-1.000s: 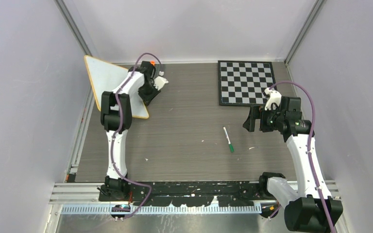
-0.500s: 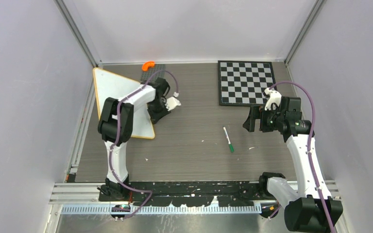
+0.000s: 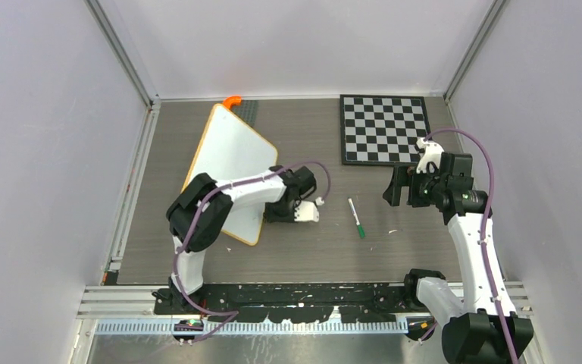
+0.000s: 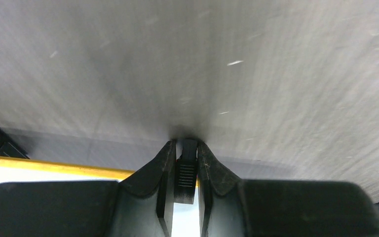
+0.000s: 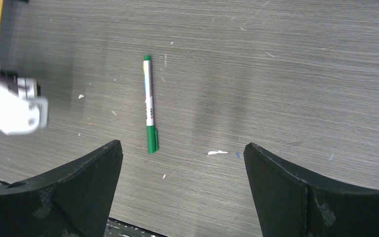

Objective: Write a sentence on the whiteboard
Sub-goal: Move the whiteboard to the center of the board.

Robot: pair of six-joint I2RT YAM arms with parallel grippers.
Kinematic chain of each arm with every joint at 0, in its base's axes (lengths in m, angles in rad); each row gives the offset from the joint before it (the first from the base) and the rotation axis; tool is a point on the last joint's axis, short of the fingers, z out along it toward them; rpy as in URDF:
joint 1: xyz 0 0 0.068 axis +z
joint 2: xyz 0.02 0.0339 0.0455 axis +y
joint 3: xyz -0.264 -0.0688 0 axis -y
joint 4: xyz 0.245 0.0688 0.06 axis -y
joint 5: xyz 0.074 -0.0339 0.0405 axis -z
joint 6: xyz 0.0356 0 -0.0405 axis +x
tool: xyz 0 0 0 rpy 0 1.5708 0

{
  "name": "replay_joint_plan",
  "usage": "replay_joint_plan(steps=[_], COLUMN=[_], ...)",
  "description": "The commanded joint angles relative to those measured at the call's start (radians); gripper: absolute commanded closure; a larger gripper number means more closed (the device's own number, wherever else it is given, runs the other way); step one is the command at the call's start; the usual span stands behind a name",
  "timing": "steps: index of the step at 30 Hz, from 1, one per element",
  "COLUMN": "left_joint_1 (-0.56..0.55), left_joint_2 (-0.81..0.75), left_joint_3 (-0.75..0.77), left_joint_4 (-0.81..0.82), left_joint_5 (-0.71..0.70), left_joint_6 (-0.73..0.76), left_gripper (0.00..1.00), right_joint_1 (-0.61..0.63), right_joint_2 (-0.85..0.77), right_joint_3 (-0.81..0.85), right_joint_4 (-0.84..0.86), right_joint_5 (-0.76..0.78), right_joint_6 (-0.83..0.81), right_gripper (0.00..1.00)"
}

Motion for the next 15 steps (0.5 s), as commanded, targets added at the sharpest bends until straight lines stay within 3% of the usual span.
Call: replay_joint_plan(steps=[1, 8, 15], left_joint_1=[-0.132, -0.261, -0.323], left_joint_2=[-0.059, -0.126, -0.193], left_joint_3=[-0.042, -0.058, -0.176], left_joint_4=[0.031, -0.02, -0.025], left_joint_5=[-0.008, 0.023, -0.029], left_joint_6=[0.016, 0.092, 0.228], left_gripper=[1.0, 0.98, 0.98], right_joint_1=[-0.037, -0.072, -0.077], right_joint_2=[-0.025, -0.037, -0.042], right_joint_3=[-0.001, -0.007, -0.008], right_joint_4=[0.045, 0.049, 0.05], right_joint_5=[0.042, 0.038, 0.032], right_joint_6=[0.009, 0.013, 0.012], right_gripper=[0.03, 0.03, 0.03])
